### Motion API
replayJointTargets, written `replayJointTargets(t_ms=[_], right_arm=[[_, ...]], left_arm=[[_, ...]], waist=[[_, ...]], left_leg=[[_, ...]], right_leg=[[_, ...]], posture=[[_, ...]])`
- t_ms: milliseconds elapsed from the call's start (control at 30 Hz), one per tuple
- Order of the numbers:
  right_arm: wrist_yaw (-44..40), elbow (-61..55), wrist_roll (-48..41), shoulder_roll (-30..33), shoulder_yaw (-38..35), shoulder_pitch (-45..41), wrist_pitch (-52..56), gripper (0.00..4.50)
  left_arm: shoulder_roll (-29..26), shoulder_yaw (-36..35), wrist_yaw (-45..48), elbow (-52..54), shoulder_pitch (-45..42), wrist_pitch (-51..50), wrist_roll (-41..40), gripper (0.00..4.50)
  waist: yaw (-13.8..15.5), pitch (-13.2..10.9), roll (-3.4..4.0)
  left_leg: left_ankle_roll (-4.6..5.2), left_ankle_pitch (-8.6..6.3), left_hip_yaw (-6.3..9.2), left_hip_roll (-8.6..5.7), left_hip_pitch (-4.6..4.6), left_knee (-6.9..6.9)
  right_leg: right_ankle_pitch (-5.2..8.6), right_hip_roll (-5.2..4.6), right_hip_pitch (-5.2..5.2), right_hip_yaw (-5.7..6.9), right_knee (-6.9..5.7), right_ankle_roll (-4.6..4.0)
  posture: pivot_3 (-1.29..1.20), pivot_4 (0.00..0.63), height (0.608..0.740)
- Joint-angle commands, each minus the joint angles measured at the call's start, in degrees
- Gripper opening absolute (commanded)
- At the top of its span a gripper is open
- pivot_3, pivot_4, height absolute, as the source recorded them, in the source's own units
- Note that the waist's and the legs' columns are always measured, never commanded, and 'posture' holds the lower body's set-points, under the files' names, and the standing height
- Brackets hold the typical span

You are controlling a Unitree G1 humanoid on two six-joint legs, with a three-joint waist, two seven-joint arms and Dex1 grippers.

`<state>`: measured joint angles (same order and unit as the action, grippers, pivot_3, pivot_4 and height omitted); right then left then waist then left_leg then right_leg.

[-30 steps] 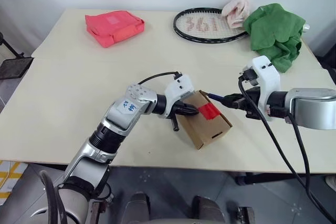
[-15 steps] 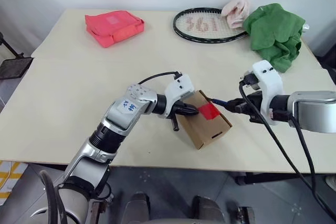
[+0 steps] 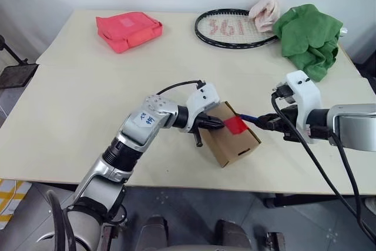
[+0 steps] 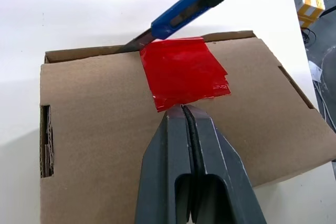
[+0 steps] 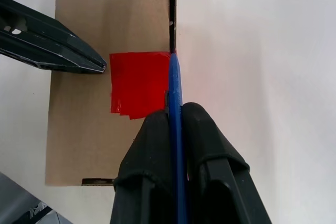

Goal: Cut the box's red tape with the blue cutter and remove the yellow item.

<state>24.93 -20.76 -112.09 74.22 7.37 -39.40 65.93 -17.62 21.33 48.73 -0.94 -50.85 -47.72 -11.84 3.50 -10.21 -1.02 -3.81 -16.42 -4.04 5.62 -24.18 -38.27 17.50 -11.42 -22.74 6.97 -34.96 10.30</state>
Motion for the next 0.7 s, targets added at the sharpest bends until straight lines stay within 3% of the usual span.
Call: replayJointTargets(t_ms=[33,467,700], right_arm=[[-1.61,-2.41,-0.91,2.87,-0.33,2.49,0.26,0.08],[-6.38,-4.85,-0.91,5.85,-0.04,6.66,-3.11,0.08],[-12.98,-5.6,-0.91,13.62,-0.67,8.4,-1.57,0.08]], left_arm=[[0.09,1.7,-0.1,-0.41,0.54,-0.41,0.9,0.02],[-1.03,6.91,1.59,-1.61,0.18,1.45,3.73,0.02],[0.3,6.96,1.3,-1.98,0.8,1.62,4.19,0.02]], waist=[[0.07,0.0,0.0],[0.08,0.11,-0.03],[0.54,0.13,0.0]], left_leg=[[0.0,0.0,0.0,0.0,0.0,0.0],[0.0,0.0,0.0,0.01,0.09,-0.02],[0.01,0.0,0.01,0.01,0.08,-0.02]], right_leg=[[0.0,0.0,0.0,0.0,0.0,0.0],[0.0,0.0,0.09,0.0,0.0,0.0],[0.0,0.0,0.12,0.0,0.04,0.0]], posture=[[0.0,0.15,0.74],[0.0,0.15,0.74],[0.0,0.15,0.74]])
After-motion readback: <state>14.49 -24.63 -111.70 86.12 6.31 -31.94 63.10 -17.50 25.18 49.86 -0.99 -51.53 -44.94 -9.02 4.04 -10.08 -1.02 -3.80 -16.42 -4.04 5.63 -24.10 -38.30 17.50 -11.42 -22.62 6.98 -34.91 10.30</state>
